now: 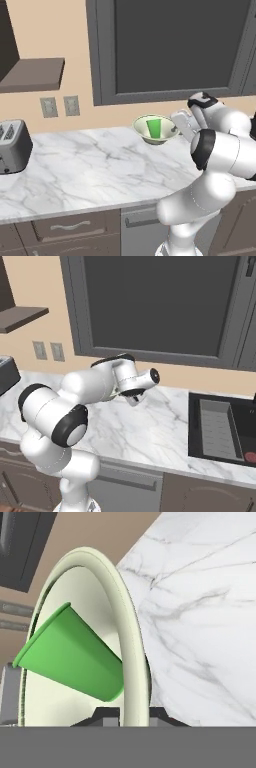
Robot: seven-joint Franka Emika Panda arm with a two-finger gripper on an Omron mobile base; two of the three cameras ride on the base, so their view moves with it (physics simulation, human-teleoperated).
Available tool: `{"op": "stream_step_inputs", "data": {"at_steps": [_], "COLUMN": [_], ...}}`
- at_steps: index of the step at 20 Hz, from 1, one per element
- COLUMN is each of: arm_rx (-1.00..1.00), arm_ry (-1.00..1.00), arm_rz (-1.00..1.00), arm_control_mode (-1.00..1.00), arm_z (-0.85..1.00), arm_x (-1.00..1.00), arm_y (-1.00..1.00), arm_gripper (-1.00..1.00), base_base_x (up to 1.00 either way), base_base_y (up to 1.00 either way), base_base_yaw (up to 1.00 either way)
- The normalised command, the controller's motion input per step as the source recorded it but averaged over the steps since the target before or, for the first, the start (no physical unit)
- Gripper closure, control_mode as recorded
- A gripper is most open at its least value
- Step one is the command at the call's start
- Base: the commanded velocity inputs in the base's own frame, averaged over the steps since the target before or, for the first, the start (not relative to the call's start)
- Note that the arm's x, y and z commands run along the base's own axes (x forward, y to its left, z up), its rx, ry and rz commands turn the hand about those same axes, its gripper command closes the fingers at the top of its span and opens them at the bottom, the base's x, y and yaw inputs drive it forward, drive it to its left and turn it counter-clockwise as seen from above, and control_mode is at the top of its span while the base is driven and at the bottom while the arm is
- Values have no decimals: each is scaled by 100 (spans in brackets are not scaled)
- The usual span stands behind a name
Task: Place the cup inside the bowl on the dining table and move the bowl to any counter.
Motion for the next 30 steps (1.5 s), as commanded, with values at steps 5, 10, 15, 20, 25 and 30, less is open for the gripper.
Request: {"op": "stream_step_inputs", "data": {"at_steps": [5,10,15,20,25,30], "arm_rx": [0,0,0,0,0,0], "arm_ry": [0,0,0,0,0,0], "arm_rz": [0,0,0,0,0,0], "arm_control_mode": [100,100,100,100,-100,-100], "arm_z": [0,0,0,0,0,-3], "arm_x": [0,0,0,0,0,0], "arm_y": [0,0,0,0,0,0], "arm_gripper": [100,100,100,100,100,100], "base_base_x": [18,0,0,0,0,0], "base_base_y": [14,0,0,0,0,0], "base_base_yaw": [-2,0,0,0,0,0]}}
